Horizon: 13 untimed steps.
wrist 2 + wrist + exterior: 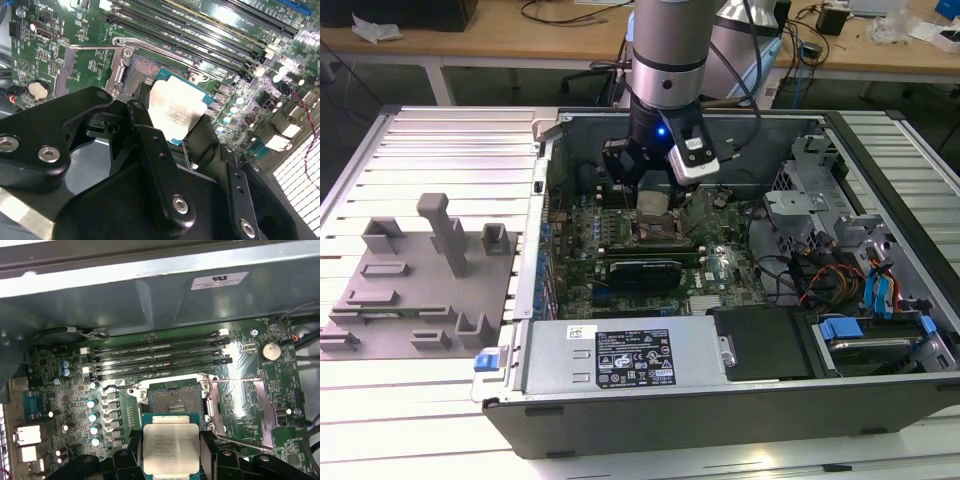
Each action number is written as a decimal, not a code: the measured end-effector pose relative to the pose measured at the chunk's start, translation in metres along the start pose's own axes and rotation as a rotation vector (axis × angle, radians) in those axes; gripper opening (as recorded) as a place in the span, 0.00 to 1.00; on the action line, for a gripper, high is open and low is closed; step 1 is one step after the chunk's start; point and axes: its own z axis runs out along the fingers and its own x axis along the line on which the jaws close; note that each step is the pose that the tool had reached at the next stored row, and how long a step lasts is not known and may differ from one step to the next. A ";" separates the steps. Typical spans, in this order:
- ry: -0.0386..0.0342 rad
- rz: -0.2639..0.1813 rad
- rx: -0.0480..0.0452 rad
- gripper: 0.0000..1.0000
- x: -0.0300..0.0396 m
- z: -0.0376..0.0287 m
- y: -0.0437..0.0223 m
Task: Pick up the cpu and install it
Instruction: 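Place the cpu into insertion slot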
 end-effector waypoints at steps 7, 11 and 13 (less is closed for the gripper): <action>-0.0052 0.115 0.0000 0.55 0.0000 0.0004 0.0000; -0.0082 0.180 -0.0001 0.55 0.0000 0.0006 0.0000; -0.0100 0.219 -0.0001 0.55 0.0000 0.0007 0.0000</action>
